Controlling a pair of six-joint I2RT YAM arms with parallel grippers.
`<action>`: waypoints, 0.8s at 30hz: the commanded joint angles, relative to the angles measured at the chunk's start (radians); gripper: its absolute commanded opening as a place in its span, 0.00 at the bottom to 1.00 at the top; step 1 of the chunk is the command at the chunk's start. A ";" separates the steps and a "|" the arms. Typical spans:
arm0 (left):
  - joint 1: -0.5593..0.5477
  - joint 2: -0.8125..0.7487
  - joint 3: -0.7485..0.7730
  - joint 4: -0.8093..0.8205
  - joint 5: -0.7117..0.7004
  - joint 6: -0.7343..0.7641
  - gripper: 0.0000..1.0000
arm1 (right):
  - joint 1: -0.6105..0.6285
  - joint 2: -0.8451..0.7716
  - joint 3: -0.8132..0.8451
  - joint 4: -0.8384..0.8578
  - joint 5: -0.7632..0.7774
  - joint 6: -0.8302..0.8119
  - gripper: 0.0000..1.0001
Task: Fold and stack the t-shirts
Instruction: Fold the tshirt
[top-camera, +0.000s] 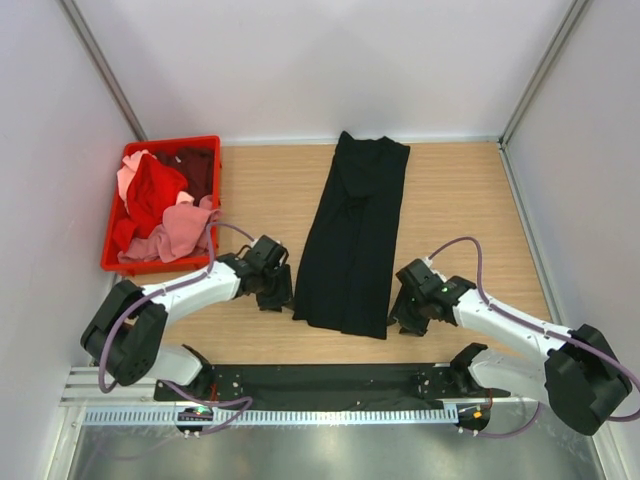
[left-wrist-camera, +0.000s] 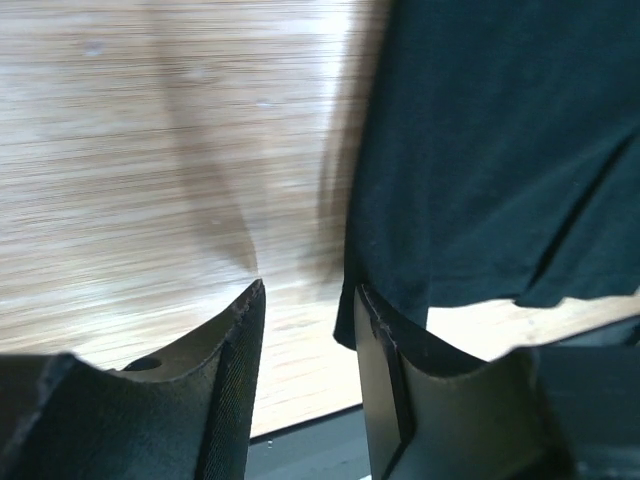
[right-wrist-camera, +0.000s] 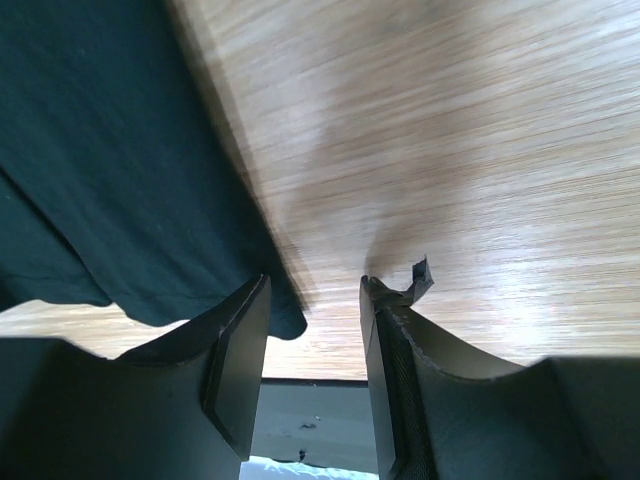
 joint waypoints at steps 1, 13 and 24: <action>-0.026 0.006 0.043 0.006 0.034 0.026 0.43 | 0.048 0.015 0.001 0.039 0.083 0.068 0.48; -0.080 0.037 0.027 -0.054 -0.155 0.002 0.40 | 0.087 0.024 -0.013 0.082 0.103 0.082 0.45; -0.080 -0.156 0.044 -0.063 -0.168 -0.038 0.48 | 0.102 -0.025 0.005 0.054 0.093 0.099 0.45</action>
